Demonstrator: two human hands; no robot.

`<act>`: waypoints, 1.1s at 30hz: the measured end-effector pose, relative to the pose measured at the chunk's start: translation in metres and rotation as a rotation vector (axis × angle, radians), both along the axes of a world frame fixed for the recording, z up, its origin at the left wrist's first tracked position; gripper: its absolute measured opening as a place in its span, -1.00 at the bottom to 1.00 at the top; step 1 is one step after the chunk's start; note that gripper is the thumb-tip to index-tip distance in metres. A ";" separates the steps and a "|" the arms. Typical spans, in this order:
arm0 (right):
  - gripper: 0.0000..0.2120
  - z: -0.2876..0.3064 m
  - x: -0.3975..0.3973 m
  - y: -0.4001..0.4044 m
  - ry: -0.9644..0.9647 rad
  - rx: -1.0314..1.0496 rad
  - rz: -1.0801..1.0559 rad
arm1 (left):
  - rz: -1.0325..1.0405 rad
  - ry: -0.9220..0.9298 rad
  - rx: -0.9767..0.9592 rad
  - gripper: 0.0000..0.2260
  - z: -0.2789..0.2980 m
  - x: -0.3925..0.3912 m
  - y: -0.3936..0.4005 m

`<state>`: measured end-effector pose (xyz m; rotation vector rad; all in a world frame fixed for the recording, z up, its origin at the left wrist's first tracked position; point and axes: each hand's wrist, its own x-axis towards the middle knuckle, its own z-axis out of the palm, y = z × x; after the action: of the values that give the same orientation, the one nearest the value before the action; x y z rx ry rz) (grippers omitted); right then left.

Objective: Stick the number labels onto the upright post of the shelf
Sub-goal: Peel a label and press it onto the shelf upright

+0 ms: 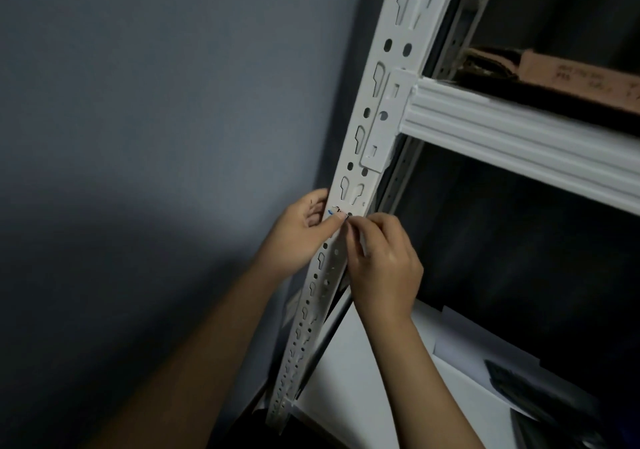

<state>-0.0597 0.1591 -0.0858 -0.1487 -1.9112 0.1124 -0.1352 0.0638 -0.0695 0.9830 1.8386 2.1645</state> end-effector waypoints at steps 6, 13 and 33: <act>-0.89 0.002 -0.004 -0.007 -0.035 -0.019 -0.070 | 0.007 0.003 0.029 -0.73 -0.007 -0.003 0.002; -0.84 -0.001 -0.012 -0.010 -0.042 -0.052 -0.100 | -0.003 0.011 0.022 -0.73 -0.004 -0.006 -0.001; -0.87 -0.004 -0.009 0.009 -0.038 0.098 0.011 | -0.033 -0.063 0.048 -0.77 -0.003 -0.004 -0.001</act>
<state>-0.0688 0.1679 -0.0902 -0.0751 -1.9515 0.0231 -0.1395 0.0629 -0.0729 0.9360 1.7378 2.2042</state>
